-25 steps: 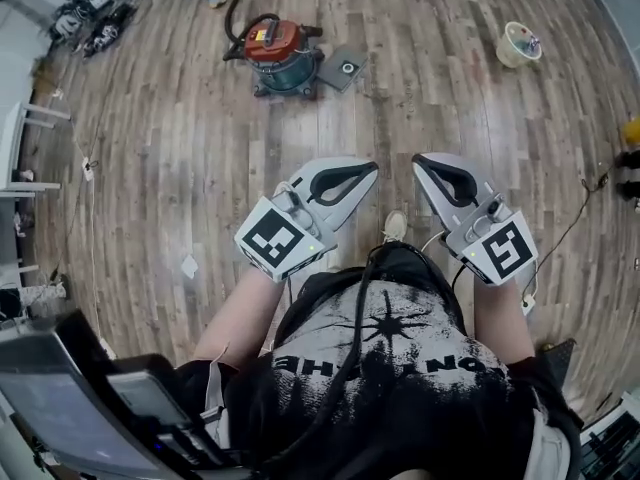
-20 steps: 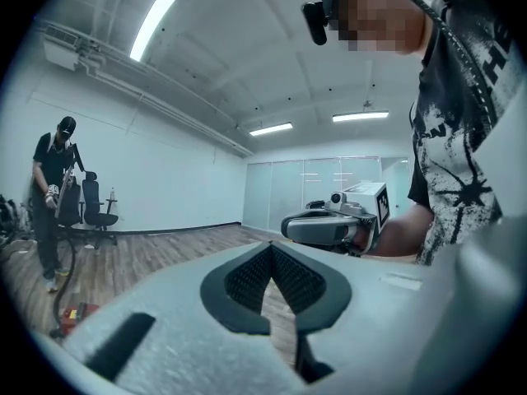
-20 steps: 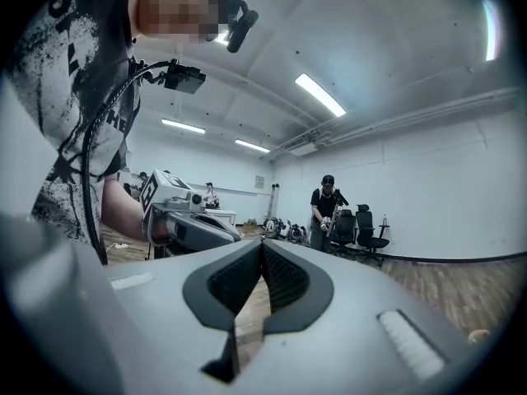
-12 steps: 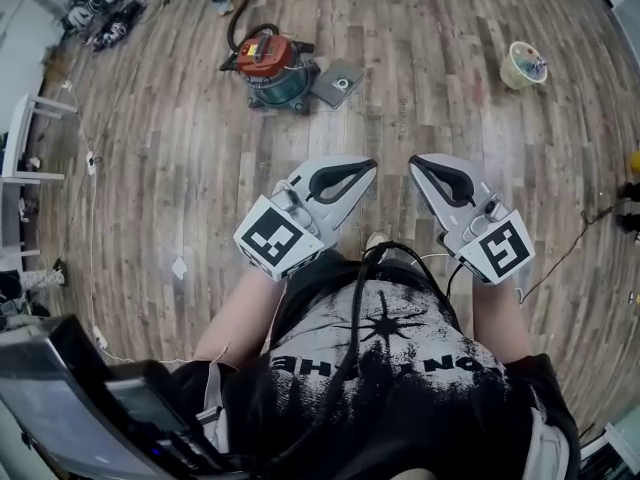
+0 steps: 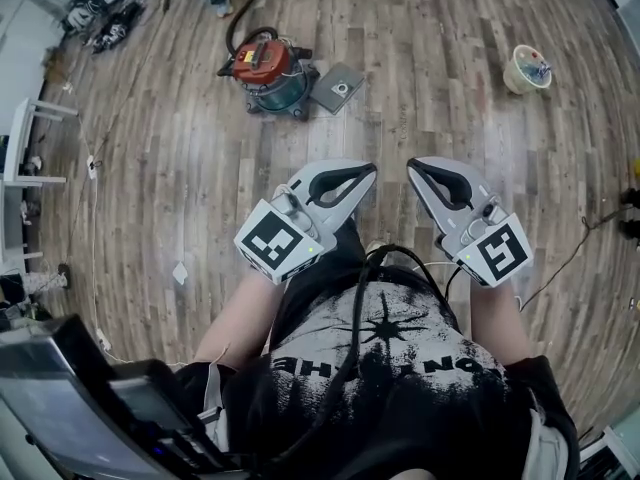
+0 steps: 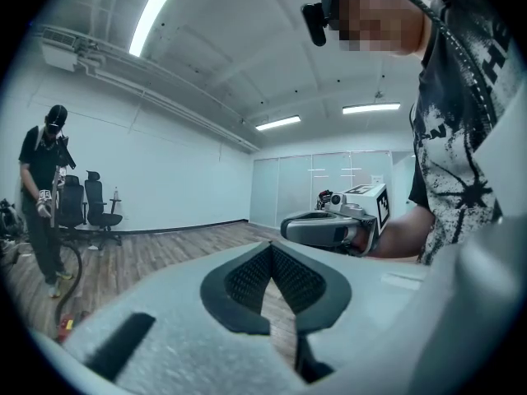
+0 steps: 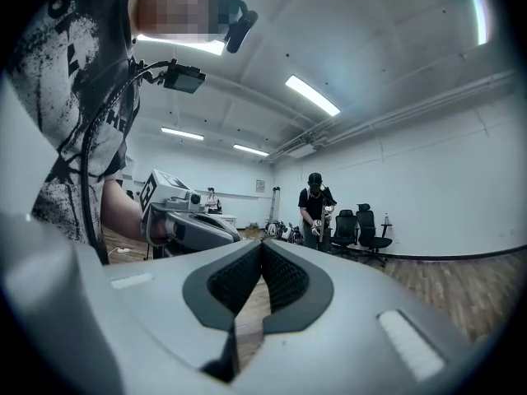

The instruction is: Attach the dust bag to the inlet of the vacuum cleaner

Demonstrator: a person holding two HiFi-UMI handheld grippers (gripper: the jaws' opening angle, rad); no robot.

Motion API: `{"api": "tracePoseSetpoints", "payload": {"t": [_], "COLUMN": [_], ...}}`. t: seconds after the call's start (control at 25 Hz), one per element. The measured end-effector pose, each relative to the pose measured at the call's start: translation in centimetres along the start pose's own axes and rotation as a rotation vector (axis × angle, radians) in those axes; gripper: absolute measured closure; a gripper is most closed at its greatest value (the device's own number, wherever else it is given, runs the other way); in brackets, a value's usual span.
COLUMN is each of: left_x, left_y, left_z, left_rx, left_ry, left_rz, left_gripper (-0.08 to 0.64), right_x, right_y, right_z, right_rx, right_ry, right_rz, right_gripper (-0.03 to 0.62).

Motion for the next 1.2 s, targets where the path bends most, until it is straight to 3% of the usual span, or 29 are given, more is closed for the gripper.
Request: {"api": "tracePoseSetpoints", "payload": {"t": [0.4,0.76,0.88,1.2], "left_x": [-0.4,0.3,0.5,0.2], "left_y": [-10.9,-21.8,-24.3,-28.4], "left_z": [4.2,7.4,7.6,11.1], "left_rx": [-0.056,-0.128,-0.128,-0.135], "left_ry": [-0.013,0.018,0.013,0.004], "left_rz": [-0.029,0.026,0.020,-0.003], "left_gripper": [0.558,0.558,0.558,0.558], "right_x": [-0.6,-2.1,-2.5,-2.1], "right_y": [7.6,15.4,17.0,21.9], "right_z": [8.2,14.7,15.9,17.9], "right_rx": [-0.035,-0.118,-0.135,-0.147], "right_ry": [0.029,0.024,-0.016,0.001], "right_rz": [-0.026,-0.060,-0.076,-0.093], "right_gripper": [0.587,0.587,0.586,0.588]}}
Point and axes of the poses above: the fingertips, and each gripper's own axes: z forward along the fingers, y to its right, x out of its top, the point moved 8 cm from there along -z, backward along the fingers, and after that the axes turned 11 degrees about y, right-handed, at the moved point
